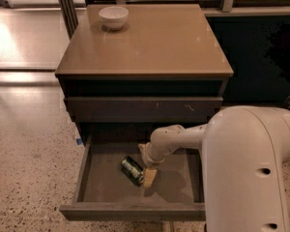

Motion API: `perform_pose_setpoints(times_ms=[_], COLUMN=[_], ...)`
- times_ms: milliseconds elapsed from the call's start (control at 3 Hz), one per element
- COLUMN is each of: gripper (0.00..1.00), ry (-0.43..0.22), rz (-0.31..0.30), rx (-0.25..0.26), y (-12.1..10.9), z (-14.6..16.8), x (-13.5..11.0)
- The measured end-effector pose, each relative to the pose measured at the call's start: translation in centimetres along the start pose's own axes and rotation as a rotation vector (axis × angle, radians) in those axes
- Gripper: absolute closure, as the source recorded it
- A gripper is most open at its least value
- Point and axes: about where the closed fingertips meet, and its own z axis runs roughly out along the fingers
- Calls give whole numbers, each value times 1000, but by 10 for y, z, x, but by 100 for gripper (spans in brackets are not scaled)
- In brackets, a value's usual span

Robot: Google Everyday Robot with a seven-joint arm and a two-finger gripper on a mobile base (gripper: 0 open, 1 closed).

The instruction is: Pick green can from middle drawer and place on counter

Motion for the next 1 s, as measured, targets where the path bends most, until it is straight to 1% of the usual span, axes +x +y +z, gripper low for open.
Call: perform_pose_setpoints(times_ms=[333, 667, 1000], gripper=[0, 0, 0], ry=[-8, -43, -55], rz=[42, 55, 42], rx=[1, -32, -34], y=[2, 7, 2], z=[17, 42, 52], x=[-9, -23, -25])
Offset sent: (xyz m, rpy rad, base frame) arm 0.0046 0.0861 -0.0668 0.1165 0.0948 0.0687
